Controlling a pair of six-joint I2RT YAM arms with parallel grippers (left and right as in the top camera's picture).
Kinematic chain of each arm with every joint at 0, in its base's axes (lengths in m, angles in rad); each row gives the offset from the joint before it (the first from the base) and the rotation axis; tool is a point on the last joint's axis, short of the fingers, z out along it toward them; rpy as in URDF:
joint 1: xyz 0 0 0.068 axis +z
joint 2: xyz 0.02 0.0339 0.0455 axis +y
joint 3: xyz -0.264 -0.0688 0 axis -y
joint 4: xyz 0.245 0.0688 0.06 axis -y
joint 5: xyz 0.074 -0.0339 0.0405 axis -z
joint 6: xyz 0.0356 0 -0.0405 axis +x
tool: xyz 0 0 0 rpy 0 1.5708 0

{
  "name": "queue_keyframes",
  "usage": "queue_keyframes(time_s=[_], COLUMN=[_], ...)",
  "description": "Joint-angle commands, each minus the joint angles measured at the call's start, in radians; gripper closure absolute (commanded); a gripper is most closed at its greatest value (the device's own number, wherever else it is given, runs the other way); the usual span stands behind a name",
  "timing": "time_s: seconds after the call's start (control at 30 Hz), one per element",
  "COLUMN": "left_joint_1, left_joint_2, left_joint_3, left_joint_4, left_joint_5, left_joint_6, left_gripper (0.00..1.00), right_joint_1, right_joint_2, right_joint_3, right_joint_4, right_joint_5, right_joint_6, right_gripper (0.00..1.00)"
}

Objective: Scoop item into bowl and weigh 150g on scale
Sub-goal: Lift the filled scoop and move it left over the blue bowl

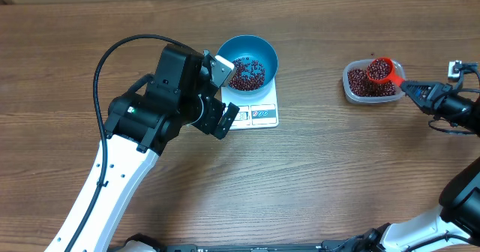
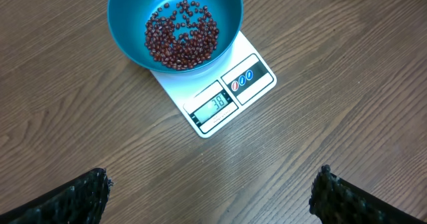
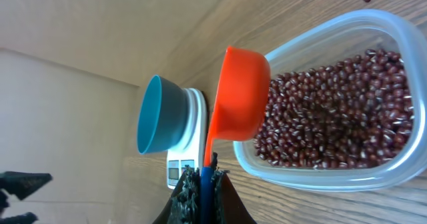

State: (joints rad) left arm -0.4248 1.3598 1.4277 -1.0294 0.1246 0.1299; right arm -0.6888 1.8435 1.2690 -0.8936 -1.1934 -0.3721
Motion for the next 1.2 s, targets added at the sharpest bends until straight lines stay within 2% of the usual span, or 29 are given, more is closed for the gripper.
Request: queue_keyframes(time_s=[0.0,0.4,0.8,1.17], left_joint_1=[-0.001,-0.001,-0.001,-0.001], left_joint_2=[0.006,0.006,0.006,0.006], left_joint_3=[0.008,0.008,0.008,0.008], left_joint_4=[0.001,0.001,0.001,0.001], left_joint_5=[0.014,0.014,0.014,0.014], left_joint_6=[-0.011,-0.010,-0.010,-0.010], left_gripper=[0.00,0.00,0.00,0.00], right_joint_1=[-0.009,0.020,0.250,0.543], right_joint_2=[0.006,0.006,0.006,0.006], right_joint_3=[-0.006,-0.006,0.042,0.070], right_joint_4=[-0.003,-0.002,0.023,0.468], right_joint_5=[-0.097,-0.216,-0.259,-0.181], right_joint_6=[0.010,0.119,0.192,0.604], right_gripper=[0.96,0.96,0.96,0.96])
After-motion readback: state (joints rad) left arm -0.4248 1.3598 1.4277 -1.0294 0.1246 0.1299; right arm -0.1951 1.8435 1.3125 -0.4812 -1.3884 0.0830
